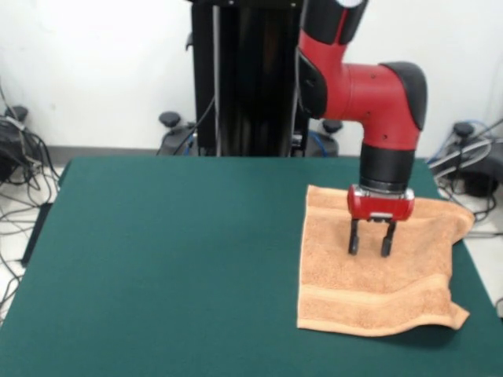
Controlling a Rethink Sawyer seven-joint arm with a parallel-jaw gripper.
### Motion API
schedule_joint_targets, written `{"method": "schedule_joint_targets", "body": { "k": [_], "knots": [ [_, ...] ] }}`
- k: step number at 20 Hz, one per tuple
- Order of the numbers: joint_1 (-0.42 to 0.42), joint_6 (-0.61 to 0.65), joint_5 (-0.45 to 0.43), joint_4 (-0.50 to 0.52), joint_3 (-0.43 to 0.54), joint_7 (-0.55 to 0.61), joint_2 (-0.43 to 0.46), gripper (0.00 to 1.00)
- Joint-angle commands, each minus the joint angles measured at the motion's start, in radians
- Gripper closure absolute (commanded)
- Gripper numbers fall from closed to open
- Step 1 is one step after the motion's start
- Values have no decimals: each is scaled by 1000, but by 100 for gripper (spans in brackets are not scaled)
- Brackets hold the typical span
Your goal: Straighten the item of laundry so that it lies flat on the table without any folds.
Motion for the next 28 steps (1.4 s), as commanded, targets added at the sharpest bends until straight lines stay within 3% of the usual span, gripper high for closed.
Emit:
{"method": "schedule_joint_targets", "body": {
  "k": [1,18,28],
  "knots": [
    [-50,119,-41,-85,-24,39,13,0],
    [-94,100,-98,-131,-14,48,54,0],
    [-61,100,-72,-157,-98,31,73,0]
  ]
}}
